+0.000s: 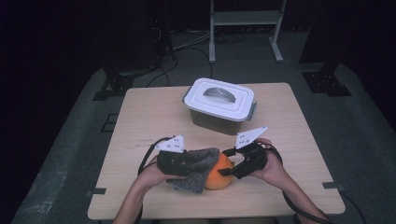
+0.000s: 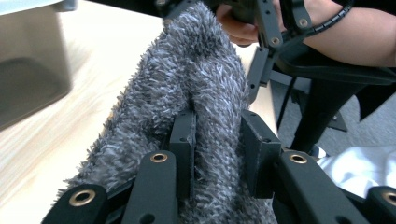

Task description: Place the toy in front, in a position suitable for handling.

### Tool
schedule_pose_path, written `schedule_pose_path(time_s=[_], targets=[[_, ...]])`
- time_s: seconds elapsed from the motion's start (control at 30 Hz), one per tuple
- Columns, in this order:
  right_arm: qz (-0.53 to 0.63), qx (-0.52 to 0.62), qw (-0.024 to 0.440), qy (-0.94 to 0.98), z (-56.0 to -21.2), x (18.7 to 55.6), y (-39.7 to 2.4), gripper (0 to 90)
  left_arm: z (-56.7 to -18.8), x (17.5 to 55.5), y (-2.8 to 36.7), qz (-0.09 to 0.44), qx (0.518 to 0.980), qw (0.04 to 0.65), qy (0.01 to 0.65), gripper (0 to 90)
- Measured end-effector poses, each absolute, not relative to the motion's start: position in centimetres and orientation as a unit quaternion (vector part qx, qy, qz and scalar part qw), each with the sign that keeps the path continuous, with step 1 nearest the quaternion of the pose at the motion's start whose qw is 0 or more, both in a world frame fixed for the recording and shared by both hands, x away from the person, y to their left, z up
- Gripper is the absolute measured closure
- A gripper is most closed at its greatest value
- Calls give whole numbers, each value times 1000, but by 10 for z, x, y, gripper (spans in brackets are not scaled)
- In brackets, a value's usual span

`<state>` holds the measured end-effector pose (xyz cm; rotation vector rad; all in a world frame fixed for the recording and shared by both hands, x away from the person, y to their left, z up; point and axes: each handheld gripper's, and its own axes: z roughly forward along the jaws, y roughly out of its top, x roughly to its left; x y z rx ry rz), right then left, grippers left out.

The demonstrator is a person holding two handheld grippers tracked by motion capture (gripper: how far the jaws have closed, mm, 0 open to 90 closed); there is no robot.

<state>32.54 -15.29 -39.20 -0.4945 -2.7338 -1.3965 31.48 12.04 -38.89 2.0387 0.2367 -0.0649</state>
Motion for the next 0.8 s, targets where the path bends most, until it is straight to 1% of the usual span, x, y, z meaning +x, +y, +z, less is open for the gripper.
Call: schedule_pose_path(time_s=[0.07, 0.17, 0.2, 0.23, 0.27, 0.3, 0.37, 0.4, 0.47, 0.6, 0.67, 0.73, 0.8], targets=[[-440, -172, 25, -881, -391, 324, -152, 258, -387, 312, 114, -29, 853, 514, 88, 687], [-430, -177, 26, -885, -398, 322, -152, 257, -386, 310, 111, -32, 855, 511, 82, 687], [-434, -179, 32, -882, -401, 322, -153, 278, -386, 311, 112, -33, 854, 512, 81, 687], [-439, -183, 39, -879, -403, 322, -155, 332, -385, 312, 113, -34, 852, 516, 84, 687], [-439, -183, 39, -879, -403, 322, -155, 332, -385, 312, 113, -34, 852, 516, 84, 688], [-443, -179, 35, -878, -404, 322, -157, 384, -384, 313, 116, -33, 849, 520, 86, 688], [-447, -158, 18, -880, -403, 320, -158, 458, -378, 315, 124, -23, 844, 528, 95, 688], [-451, -151, 9, -880, -401, 319, -158, 468, -378, 315, 124, -23, 844, 528, 95, 688], [-453, -144, 4, -880, -400, 318, -157, 475, -374, 316, 130, -15, 839, 534, 102, 687], [-450, -80, -47, -888, -389, 310, -145, 484, -366, 318, 141, -4, 828, 550, 111, 685], [-452, -67, -59, -888, -384, 310, -141, 481, -365, 318, 143, -3, 824, 555, 113, 686], [-445, -53, -61, -892, -382, 313, -137, 479, -366, 318, 144, 4, 830, 545, 117, 685], [-426, -46, -59, -902, -385, 315, -135, 472, -374, 321, 142, 25, 855, 502, 130, 685]])
